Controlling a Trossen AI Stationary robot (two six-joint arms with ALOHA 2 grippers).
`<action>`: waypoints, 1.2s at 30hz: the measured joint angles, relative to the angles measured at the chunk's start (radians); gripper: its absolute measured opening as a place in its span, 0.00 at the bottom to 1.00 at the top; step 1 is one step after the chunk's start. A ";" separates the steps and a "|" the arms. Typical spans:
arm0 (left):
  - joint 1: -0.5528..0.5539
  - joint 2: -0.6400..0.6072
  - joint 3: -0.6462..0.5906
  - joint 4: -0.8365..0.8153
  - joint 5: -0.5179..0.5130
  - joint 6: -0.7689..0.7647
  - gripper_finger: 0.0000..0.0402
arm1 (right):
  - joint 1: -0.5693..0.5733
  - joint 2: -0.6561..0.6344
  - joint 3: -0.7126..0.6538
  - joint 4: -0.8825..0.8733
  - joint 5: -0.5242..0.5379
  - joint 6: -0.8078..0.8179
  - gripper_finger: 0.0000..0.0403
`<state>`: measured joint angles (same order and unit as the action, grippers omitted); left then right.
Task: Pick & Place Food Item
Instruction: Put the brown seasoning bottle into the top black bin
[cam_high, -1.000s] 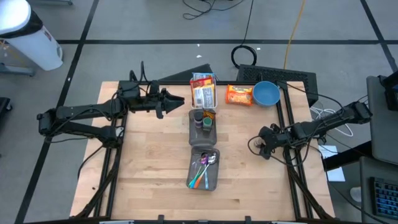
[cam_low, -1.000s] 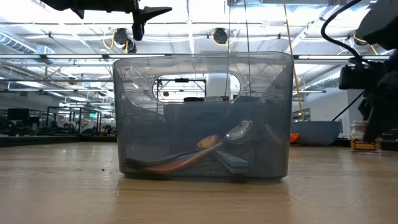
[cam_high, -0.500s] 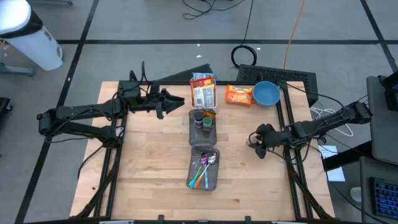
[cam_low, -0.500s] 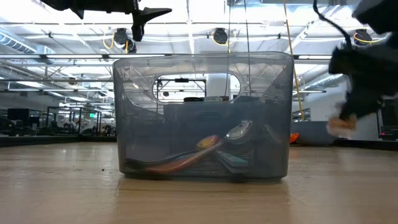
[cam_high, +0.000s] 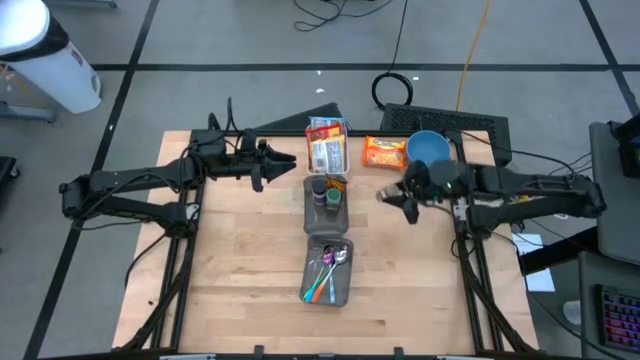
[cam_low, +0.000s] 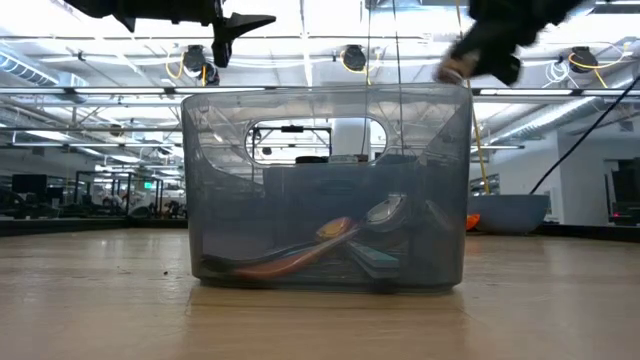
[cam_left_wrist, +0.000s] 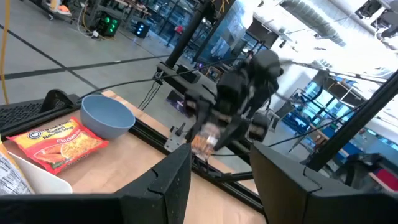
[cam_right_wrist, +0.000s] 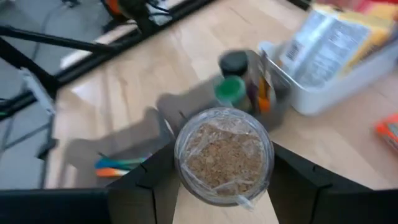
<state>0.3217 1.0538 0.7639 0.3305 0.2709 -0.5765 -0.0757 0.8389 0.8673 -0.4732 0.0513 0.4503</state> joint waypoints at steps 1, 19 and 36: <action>0.003 0.000 0.000 0.000 0.005 0.004 0.42 | -0.028 0.033 0.038 -0.002 -0.044 -0.016 0.45; 0.146 -0.001 0.000 -0.122 0.318 0.034 0.42 | -0.153 0.702 0.637 -0.093 -0.374 -0.320 0.45; 0.300 -0.002 0.000 -0.117 0.492 0.044 0.42 | -0.021 0.976 0.752 -0.075 -0.240 -0.431 0.45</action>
<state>0.6217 1.0523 0.7639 0.2135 0.7630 -0.5320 -0.0972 1.8153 1.6195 -0.5487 -0.1890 0.0193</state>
